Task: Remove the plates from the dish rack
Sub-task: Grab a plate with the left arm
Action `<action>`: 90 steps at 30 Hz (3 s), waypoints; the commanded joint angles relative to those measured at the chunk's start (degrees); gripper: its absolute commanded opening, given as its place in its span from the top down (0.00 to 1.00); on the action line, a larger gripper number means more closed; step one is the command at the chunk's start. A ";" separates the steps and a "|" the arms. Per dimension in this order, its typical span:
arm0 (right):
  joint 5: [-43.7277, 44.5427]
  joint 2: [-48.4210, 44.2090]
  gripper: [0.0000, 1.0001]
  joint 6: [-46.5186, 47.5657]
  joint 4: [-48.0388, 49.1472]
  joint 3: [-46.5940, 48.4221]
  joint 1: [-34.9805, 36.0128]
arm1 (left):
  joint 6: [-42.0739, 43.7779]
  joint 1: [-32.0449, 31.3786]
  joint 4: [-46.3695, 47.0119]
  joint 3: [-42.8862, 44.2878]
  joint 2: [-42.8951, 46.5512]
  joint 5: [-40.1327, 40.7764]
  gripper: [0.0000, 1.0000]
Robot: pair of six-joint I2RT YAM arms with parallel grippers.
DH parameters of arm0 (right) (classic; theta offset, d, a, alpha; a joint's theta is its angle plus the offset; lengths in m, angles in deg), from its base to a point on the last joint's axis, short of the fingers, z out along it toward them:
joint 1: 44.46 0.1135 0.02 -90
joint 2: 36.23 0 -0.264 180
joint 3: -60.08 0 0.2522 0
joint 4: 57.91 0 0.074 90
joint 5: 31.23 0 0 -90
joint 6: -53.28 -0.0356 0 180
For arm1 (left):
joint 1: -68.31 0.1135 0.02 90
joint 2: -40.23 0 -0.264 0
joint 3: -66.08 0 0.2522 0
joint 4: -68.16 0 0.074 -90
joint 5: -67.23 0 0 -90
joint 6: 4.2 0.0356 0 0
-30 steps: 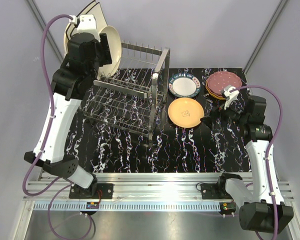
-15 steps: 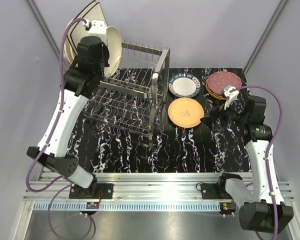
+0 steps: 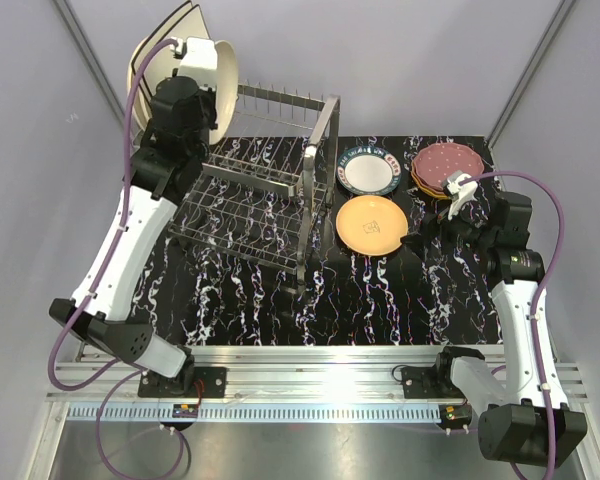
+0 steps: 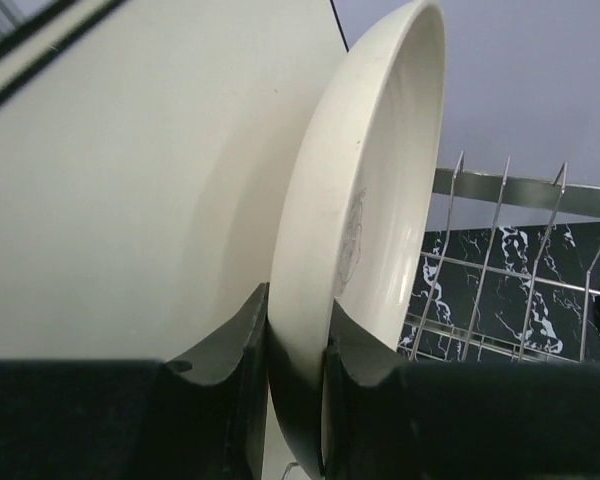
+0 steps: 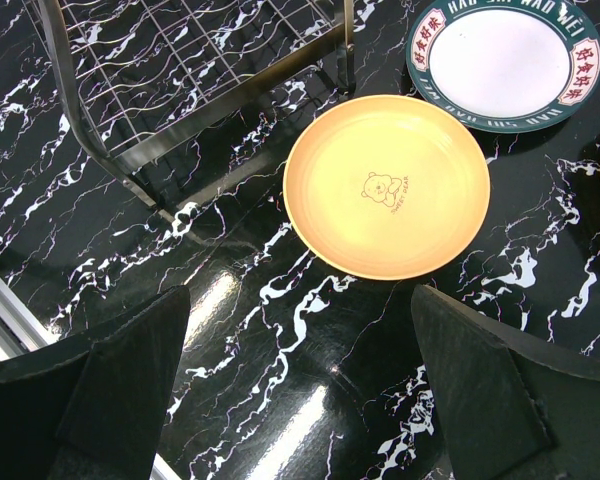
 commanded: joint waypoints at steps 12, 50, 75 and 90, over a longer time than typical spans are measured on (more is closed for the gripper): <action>-0.29 -0.52 0.00 0.30 2.43 -0.10 -0.27 | 4.36 0.85 16.35 0.84 8.76 -6.40 1.00; -9.16 0.79 0.00 6.27 -3.97 1.04 -1.06 | -46.08 0.85 21.78 -35.09 39.61 -60.88 1.00; -18.91 4.04 0.00 0.64 -25.50 15.11 -1.06 | -45.32 -4.94 36.47 -60.77 38.74 -72.41 1.00; -29.39 7.13 0.00 5.83 -29.82 15.20 -0.79 | -40.39 -14.87 33.49 -61.73 32.59 -56.95 1.00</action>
